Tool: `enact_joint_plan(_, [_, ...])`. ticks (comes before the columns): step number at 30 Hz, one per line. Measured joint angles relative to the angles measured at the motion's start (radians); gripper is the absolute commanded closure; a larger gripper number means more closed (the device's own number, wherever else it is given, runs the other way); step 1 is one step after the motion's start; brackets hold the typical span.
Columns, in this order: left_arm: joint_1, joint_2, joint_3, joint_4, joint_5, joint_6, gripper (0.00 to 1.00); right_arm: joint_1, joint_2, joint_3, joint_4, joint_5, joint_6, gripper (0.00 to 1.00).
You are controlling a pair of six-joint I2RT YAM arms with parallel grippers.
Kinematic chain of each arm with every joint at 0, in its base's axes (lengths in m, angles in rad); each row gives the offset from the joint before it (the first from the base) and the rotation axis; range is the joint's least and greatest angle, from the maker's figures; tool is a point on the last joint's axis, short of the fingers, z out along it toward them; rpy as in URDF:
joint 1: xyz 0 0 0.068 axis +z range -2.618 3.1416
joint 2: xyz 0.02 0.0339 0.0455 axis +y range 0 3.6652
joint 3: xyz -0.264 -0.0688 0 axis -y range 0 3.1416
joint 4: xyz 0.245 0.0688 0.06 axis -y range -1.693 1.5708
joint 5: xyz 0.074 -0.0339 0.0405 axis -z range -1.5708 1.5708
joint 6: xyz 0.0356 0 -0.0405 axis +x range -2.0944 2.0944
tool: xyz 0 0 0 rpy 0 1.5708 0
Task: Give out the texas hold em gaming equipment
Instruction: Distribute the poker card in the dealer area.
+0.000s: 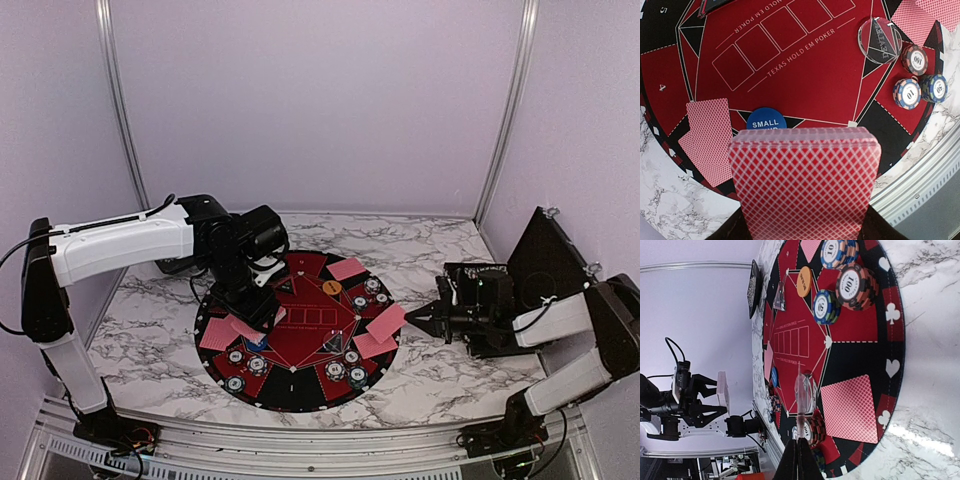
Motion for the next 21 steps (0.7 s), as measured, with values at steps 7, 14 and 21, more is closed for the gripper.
enact_joint_plan(7, [0.000, 0.000, 0.000, 0.000, 0.000, 0.000, 0.47, -0.001, 0.046, -0.021, -0.014, -0.002, -0.055, 1.00])
enact_joint_plan(14, [0.000, 0.000, 0.000, 0.000, 0.000, 0.000, 0.47, -0.001, 0.103, -0.046, -0.011, -0.004, -0.085, 1.00])
enact_joint_plan(21, [0.000, 0.000, 0.000, 0.000, 0.000, 0.000, 0.47, -0.001, 0.143, -0.047, -0.016, -0.003, -0.127, 0.95])
